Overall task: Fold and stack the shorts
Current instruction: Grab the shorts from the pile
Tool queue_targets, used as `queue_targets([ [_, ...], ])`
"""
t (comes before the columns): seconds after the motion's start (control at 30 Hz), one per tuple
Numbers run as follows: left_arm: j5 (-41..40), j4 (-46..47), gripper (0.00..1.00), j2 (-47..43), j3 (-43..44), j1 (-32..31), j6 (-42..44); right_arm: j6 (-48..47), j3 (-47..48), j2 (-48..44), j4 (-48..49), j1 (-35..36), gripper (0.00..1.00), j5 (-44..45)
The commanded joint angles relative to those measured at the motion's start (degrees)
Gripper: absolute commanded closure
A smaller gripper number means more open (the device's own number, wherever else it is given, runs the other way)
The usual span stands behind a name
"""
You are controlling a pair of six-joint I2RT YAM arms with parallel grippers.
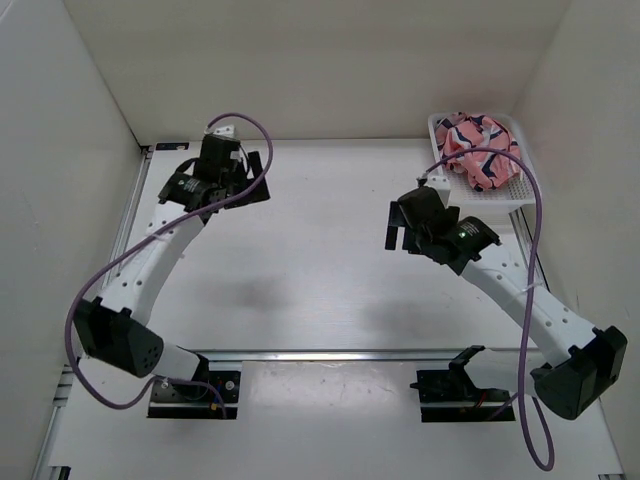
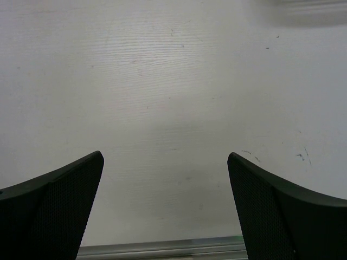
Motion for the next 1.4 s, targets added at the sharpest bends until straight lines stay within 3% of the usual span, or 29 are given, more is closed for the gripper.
queue_targets([
  [0.0, 4.3, 2.2, 0.00, -6.7, 2.4, 1.4, 2.9, 2.3, -1.0, -3.0, -0.9, -0.1, 0.00, 2.2],
  [0.23, 1.4, 3.3, 0.00, -16.5, 3.0, 2.5, 8.2, 6.8, -0.5, -4.6, -2.8, -1.9, 0.00, 10.6],
  [0.4, 4.5, 3.3, 0.00, -22.4, 2.2, 7.9, 12.4, -1.5, 6.9, 2.1, 0.5, -19.1, 0.00, -3.1],
  [0.53, 21.7, 3.3, 0.00, -20.7, 1.7, 18.5, 10.9, -5.4, 13.9, 8.9, 5.1, -30.9, 0.00, -13.6],
  [0.6, 27.0, 4.1, 0.00, -19.2, -1.0, 20.4, 9.3, -6.1, 20.1, 15.0, 5.7, -35.9, 0.00, -17.4],
  [0.73, 27.1, 6.4, 0.00, -15.3, -4.5, 22.2, 6.3, -6.8, 31.7, 30.1, 5.2, -41.0, 0.00, -18.8],
  [0.97, 23.8, 7.1, 0.00, -12.2, -3.1, 22.7, 8.4, -6.2, 53.1, 52.7, 5.1, -45.2, 0.00, -20.2],
  [1.23, 24.0, 7.1, 0.00, -8.7, -3.1, 22.7, 9.1, -4.6, 68.4, 72.1, 13.9, -46.3, 0.00, -20.2],
  [1.3, 24.5, 7.1, 0.00, -7.4, -3.1, 22.7, 9.6, -3.5, 69.7, 74.7, 16.2, -46.3, 0.20, -20.2],
  [1.33, 24.5, 7.1, 0.00, -7.4, -3.1, 22.7, 10.3, -2.8, 69.7, 74.7, 17.4, -46.3, 0.46, -18.9],
  [1.37, 23.7, 7.1, 0.00, -7.4, -3.6, 22.7, 10.3, -2.3, 69.7, 74.7, 18.1, -46.3, 0.59, -18.9],
])
